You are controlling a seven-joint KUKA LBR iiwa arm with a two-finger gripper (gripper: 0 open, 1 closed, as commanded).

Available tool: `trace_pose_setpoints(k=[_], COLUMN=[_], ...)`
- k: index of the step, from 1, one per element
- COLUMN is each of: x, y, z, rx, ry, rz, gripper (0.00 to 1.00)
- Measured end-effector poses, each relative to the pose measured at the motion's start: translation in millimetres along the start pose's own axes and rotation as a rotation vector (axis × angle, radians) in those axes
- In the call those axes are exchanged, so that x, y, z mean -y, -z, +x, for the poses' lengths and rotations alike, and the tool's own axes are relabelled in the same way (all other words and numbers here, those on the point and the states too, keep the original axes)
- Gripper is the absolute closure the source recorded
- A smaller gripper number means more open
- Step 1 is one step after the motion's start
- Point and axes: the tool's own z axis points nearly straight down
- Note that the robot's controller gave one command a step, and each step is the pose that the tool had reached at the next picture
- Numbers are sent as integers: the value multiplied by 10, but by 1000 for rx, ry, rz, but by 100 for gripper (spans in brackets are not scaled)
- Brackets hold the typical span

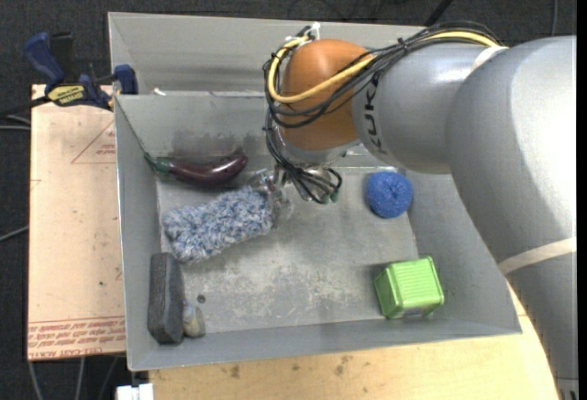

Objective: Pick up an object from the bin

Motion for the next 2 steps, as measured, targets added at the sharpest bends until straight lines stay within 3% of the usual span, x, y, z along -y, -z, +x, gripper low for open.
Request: trace_pose_setpoints(k=[1, 2], x=[-9, -27], y=[-2, 1551], z=[0, 189], rx=[0, 1], ry=[0, -5], rz=[0, 0], gripper=[100, 100])
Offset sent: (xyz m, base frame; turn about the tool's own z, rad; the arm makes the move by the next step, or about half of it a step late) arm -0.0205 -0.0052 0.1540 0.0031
